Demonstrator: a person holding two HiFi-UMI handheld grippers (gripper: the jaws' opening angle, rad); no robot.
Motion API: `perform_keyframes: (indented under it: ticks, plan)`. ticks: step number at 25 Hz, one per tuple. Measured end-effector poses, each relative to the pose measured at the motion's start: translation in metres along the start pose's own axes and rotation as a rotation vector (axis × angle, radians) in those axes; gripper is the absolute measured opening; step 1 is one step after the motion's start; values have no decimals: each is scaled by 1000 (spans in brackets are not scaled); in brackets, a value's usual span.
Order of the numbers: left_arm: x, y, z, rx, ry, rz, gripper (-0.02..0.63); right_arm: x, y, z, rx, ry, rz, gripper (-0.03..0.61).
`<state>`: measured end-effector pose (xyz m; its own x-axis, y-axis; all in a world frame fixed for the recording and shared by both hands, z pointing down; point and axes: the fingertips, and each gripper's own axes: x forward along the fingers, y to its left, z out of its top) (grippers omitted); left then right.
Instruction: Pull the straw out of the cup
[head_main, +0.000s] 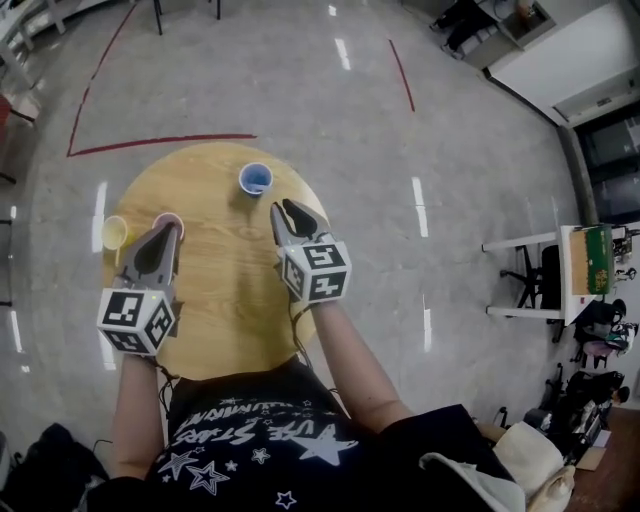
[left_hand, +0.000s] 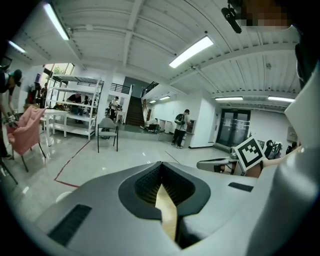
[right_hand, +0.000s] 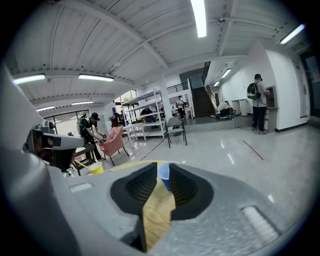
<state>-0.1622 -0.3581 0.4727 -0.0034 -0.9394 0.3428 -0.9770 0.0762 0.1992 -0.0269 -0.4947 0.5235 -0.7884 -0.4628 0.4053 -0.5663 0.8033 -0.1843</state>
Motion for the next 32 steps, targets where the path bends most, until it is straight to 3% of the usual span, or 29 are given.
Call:
perform_keyframes:
  ticks: [19, 32]
  plan:
    - [0, 22, -13, -49, 13, 103, 5, 61, -10, -23, -64, 136, 40, 77]
    - [-3, 40, -17, -54, 32, 100, 5, 81, 0, -28, -84, 178, 28, 73]
